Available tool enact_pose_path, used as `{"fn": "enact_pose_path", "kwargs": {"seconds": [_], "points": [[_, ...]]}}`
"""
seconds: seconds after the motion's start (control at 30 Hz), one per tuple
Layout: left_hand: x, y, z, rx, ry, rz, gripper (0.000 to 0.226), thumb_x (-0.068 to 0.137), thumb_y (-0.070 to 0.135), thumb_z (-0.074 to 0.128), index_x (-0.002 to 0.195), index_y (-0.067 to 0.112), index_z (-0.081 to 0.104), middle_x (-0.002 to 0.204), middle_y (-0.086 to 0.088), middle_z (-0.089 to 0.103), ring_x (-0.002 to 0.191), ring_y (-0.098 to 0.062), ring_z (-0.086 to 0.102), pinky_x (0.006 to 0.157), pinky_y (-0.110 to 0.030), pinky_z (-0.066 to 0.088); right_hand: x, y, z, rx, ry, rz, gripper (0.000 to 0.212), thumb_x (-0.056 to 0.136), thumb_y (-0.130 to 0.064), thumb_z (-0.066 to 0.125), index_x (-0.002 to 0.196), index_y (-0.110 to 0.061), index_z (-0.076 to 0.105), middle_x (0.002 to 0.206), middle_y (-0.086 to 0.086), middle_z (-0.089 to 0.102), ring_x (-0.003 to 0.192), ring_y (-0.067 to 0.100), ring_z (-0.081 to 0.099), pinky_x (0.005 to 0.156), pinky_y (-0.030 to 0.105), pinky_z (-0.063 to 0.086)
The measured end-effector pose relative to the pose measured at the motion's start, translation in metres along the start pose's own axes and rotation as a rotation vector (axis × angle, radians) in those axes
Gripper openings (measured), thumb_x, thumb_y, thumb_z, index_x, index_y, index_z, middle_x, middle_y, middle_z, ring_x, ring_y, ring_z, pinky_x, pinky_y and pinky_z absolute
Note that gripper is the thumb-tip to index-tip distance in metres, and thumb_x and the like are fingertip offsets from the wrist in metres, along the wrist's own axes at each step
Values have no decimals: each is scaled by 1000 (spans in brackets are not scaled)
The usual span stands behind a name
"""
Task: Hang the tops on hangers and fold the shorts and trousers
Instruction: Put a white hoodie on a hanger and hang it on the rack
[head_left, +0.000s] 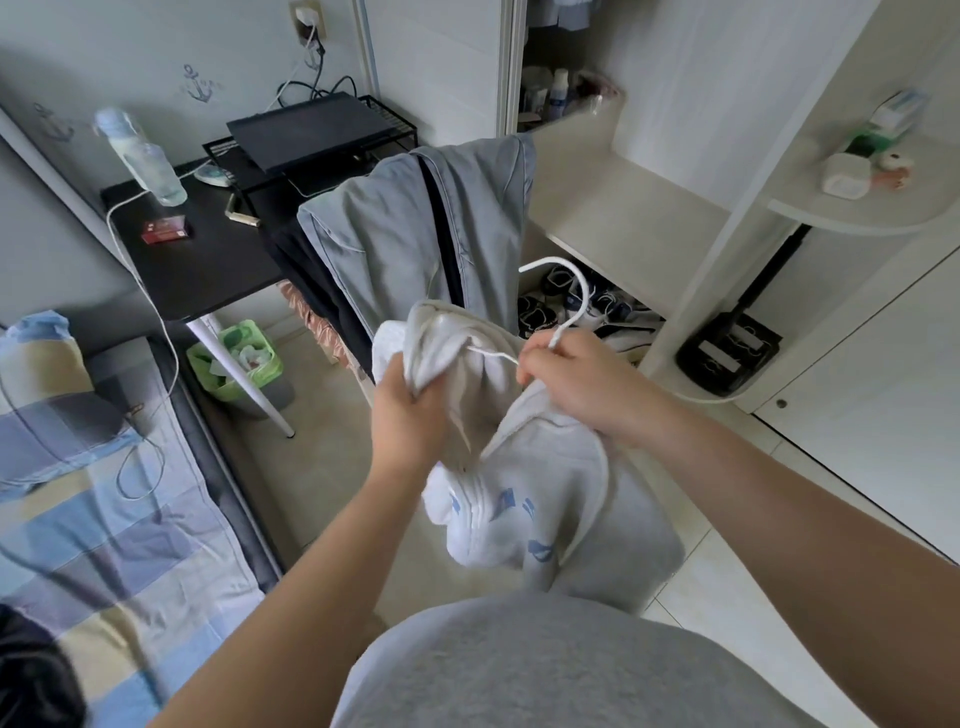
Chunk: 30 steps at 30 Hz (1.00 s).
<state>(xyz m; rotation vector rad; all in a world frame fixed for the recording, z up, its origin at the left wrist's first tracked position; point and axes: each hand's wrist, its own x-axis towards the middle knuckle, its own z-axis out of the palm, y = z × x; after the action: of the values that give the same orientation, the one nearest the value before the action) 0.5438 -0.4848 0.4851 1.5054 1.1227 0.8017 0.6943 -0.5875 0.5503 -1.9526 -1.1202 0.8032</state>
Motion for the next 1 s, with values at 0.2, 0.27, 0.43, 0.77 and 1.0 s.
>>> {"fn": "enact_pose_path", "kwargs": {"seconds": [0.2,0.27,0.43,0.77,1.0], "points": [[39,44,-17,198,14,353,18,79,6,44,84,13,59,71,5,60,62,-1,49,56,-16,37,1,-16,-19,-364,-187,-37,26,94,-20,45,78,-12,65,62,0,56,57,12,48,49,23,33],[41,55,-17,242,-27,481,23,75,9,42,85,16,62,67,11,58,63,-6,51,58,-21,40,5,-16,-17,-540,-278,22,29,95,-17,44,67,-11,50,64,5,50,59,16,41,47,23,29],[44,55,-12,514,-123,669,18,78,-3,46,80,13,54,62,1,49,60,-26,45,53,-36,40,7,-31,-37,-451,-86,-56,26,86,-27,50,64,-15,59,63,-1,58,62,19,52,55,29,39],[41,52,-8,430,-243,545,4,84,7,59,87,4,59,70,-5,58,68,-21,50,59,-30,38,13,-34,-30,-383,-86,-40,23,84,-21,50,70,-17,68,58,-3,69,55,11,61,54,26,43],[52,32,-38,404,-184,569,49,96,56,40,117,25,71,120,0,62,123,-24,49,110,-45,35,17,-30,-37,-195,-101,-99,26,77,-25,49,68,-13,70,49,-3,50,46,10,42,49,25,34]]}}
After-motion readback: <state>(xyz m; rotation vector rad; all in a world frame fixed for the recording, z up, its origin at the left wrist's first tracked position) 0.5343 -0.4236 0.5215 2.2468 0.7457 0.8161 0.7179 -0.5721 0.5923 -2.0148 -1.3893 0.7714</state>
